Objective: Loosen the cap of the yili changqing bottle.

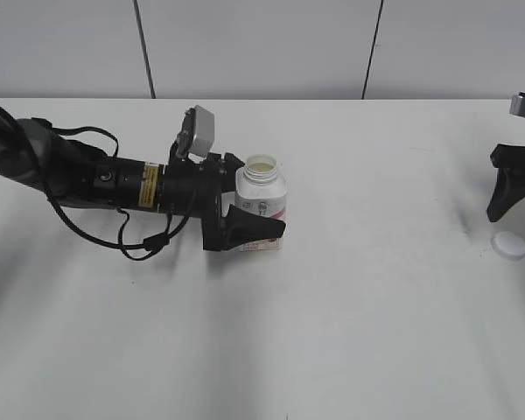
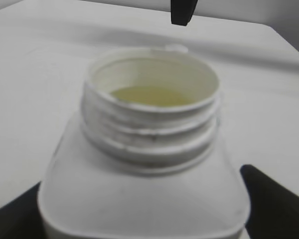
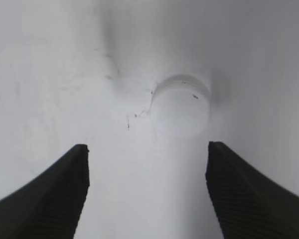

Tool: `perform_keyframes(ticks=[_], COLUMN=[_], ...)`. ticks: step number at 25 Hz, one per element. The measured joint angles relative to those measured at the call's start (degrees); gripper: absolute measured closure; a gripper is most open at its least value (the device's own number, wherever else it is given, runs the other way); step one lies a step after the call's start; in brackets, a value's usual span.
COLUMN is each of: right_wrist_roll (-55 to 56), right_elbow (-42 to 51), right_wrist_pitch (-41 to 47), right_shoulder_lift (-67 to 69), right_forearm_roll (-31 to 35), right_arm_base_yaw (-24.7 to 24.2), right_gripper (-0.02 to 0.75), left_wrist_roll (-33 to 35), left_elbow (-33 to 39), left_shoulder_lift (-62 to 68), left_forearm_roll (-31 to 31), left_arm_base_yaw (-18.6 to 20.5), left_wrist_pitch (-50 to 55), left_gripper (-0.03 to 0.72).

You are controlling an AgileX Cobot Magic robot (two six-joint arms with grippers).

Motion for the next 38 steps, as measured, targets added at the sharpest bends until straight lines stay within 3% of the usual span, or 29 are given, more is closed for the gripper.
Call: perform_keyframes(ticks=[11, 19, 22, 25, 29, 31, 34, 38], right_wrist_roll=[0.7, 1.6, 1.8, 1.9, 1.9, 1.9, 1.9, 2.0], right_elbow=[-0.2, -6.6, -8.5, -9.8, -11.7, -12.7, -13.8, -14.7], right_wrist_pitch=[5.1, 8.1, 9.0, 10.0, 10.1, 10.2, 10.2, 10.4], right_shoulder_lift=[-1.4, -7.5, -9.2, -10.8, -12.3, -13.0, -14.1, -15.7], right_forearm_roll=[1.9, 2.2, 2.4, 2.5, 2.6, 2.6, 2.6, 2.6], right_arm_base_yaw=[0.0, 0.0, 0.0, 0.0, 0.0, 0.0, 0.0, 0.0], right_gripper=[0.164, 0.164, 0.164, 0.164, 0.164, 0.164, 0.164, 0.164], left_wrist_roll=[-2.6, -17.0, -23.3, -25.4, -26.5, -26.8, -23.2, -1.8], left_elbow=[0.0, 0.0, 0.0, 0.0, 0.0, 0.0, 0.0, 0.0], left_shoulder_lift=[-9.0, -19.9, -24.7, -29.3, -34.9, -35.5, -35.3, -35.5], left_forearm_roll=[0.7, 2.5, 2.6, 2.9, 6.4, 6.6, -4.1, -32.4], left_arm_base_yaw=[0.0, 0.0, 0.0, 0.0, -0.1, -0.1, 0.7, 2.2], left_wrist_pitch=[-0.2, 5.7, 12.7, 20.2, 42.4, 59.2, 83.3, 98.5], left_gripper=[0.094, 0.095, 0.095, 0.095, 0.095, 0.095, 0.101, 0.102])
